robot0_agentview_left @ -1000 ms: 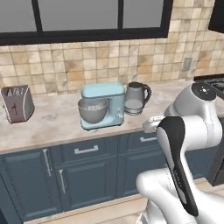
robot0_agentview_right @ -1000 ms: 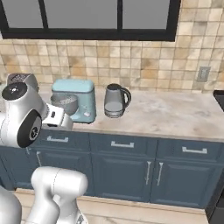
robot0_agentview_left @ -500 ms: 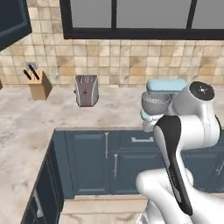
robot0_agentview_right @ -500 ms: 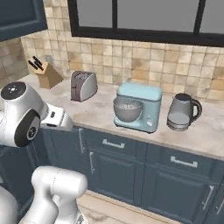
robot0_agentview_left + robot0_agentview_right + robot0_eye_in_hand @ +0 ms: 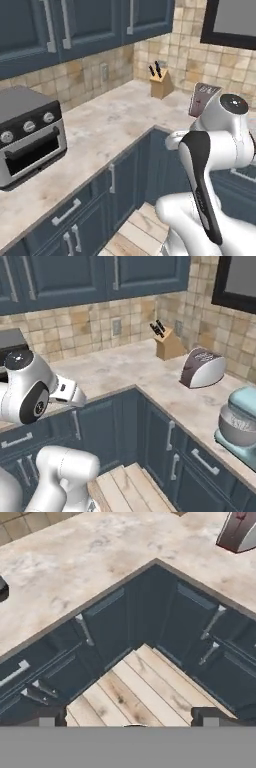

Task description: Navigate to the toaster oven.

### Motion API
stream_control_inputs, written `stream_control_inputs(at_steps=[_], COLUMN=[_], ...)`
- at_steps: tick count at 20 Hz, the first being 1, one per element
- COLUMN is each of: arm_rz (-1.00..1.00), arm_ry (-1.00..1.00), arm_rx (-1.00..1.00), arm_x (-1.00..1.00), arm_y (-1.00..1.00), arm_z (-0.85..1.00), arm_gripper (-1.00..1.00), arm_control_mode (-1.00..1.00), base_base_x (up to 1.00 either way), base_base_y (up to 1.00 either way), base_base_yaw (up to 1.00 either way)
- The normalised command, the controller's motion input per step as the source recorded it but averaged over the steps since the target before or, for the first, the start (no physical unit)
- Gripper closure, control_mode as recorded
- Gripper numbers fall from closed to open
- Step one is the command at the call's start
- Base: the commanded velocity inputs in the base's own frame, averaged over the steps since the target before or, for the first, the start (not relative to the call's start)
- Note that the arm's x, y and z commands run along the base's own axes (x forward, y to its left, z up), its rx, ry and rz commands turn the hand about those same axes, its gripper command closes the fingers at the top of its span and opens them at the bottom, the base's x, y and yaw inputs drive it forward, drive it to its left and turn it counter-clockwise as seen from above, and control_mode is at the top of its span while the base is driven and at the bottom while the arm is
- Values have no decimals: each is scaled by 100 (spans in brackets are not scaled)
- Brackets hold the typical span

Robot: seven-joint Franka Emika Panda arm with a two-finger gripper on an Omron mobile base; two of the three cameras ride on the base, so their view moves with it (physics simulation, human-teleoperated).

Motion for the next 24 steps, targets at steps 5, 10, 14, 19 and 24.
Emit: stream_control_inputs(at_steps=[5,10,14,19,24], arm_rz=[0,0,0,0,0], arm_ry=[0,0,0,0,0], arm_rx=[0,0,0,0,0], arm_x=[0,0,0,0,0], arm_y=[0,0,0,0,0], arm_z=[0,0,0,0,0], arm_gripper=[-100,-100,-100,-100,-100], arm_control_mode=[100,100,100,100,100], base_base_x=[-7,36,100,100,100], base_base_y=[-11,-1,-1,-2,-59], base_base_yaw=[99,84,53,28,8])
